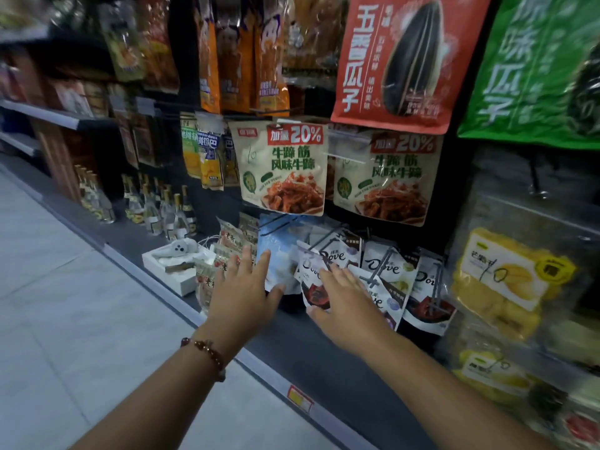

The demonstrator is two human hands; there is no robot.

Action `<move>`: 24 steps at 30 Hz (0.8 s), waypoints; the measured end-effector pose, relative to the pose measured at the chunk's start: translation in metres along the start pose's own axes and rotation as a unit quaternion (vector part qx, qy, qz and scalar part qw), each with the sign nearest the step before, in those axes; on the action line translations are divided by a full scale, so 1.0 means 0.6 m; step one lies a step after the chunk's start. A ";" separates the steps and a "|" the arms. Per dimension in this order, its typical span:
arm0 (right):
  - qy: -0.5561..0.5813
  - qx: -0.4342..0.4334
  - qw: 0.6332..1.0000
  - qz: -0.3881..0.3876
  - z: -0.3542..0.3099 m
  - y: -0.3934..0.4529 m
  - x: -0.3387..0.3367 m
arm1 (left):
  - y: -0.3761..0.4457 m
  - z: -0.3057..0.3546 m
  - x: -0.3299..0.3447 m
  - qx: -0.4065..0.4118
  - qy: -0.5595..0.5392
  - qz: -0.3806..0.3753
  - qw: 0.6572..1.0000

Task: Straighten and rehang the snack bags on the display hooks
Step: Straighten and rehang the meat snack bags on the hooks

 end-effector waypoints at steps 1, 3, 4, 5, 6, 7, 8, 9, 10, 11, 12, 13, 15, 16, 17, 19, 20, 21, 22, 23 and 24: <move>-0.005 -0.005 1.000 0.005 -0.005 0.006 -0.018 | 0.004 0.001 -0.018 0.004 0.001 0.003 1.000; -0.019 -0.016 0.999 0.024 -0.018 0.024 -0.058 | 0.018 -0.002 -0.058 0.009 0.006 0.016 1.000; -0.024 -0.018 0.999 0.030 -0.024 0.035 -0.075 | 0.026 -0.003 -0.076 0.011 0.012 0.019 1.000; -0.030 -0.021 0.999 0.033 -0.032 0.048 -0.093 | 0.036 -0.004 -0.097 0.012 0.019 0.023 0.999; -0.037 -0.023 0.998 0.034 -0.040 0.061 -0.108 | 0.045 -0.002 -0.116 0.015 0.027 0.027 0.999; -0.047 -0.024 0.998 0.035 -0.047 0.074 -0.120 | 0.054 0.000 -0.134 0.018 0.034 0.032 0.999; -0.061 -0.026 0.997 0.040 -0.055 0.088 -0.131 | 0.064 0.003 -0.152 0.020 0.038 0.039 0.998; -0.077 -0.029 0.996 0.046 -0.061 0.104 -0.140 | 0.073 0.005 -0.165 0.022 0.039 0.043 0.998; -0.091 -0.030 0.994 0.055 -0.067 0.119 -0.148 | 0.083 0.007 -0.175 0.024 0.039 0.048 0.998; -0.103 -0.031 0.992 0.062 -0.071 0.135 -0.153 | 0.093 0.008 -0.183 0.027 0.040 0.052 0.997; -0.114 -0.030 0.991 0.065 -0.073 0.152 -0.156 | 0.104 0.010 -0.187 0.030 0.043 0.055 0.997; -0.124 -0.027 0.990 0.064 -0.074 0.167 -0.157 | 0.114 0.011 -0.188 0.032 0.045 0.056 0.997; -0.135 -0.018 0.989 0.056 -0.072 0.196 -0.155 | 0.133 0.015 -0.185 0.035 0.045 0.048 0.997; -0.134 -0.009 0.989 0.054 -0.067 0.210 -0.153 | 0.143 0.016 -0.181 0.037 0.046 0.042 0.997; -0.124 0.004 0.991 0.057 -0.060 0.224 -0.151 | 0.153 0.018 -0.178 0.040 0.047 0.036 0.997; -0.053 0.061 0.993 0.084 -0.033 0.252 -0.153 | 0.173 0.021 -0.168 0.045 0.046 0.024 0.998; 0.002 0.102 0.990 0.100 -0.015 0.265 -0.156 | 0.183 0.021 -0.163 0.048 0.046 0.020 0.998; 0.059 0.140 0.982 0.114 0.003 0.279 -0.157 | 0.193 0.021 -0.158 0.050 0.046 0.017 0.998; 0.108 0.166 0.972 0.125 0.018 0.293 -0.158 | 0.203 0.021 -0.153 0.052 0.047 0.016 0.997; 0.151 0.180 0.962 0.136 0.031 0.308 -0.157 | 0.213 0.020 -0.147 0.052 0.045 0.016 0.997; 0.188 0.187 0.952 0.150 0.039 0.322 -0.156 | 0.221 0.019 -0.142 0.051 0.042 0.015 0.998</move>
Point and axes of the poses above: each hand's wrist, its own y-axis towards the middle knuckle, its own x-axis out of the palm, z = x × y, the point moved 6 cm from there along y, towards the middle knuckle, and after that the axes turned 5 degrees about -x, right-handed, at the moved point
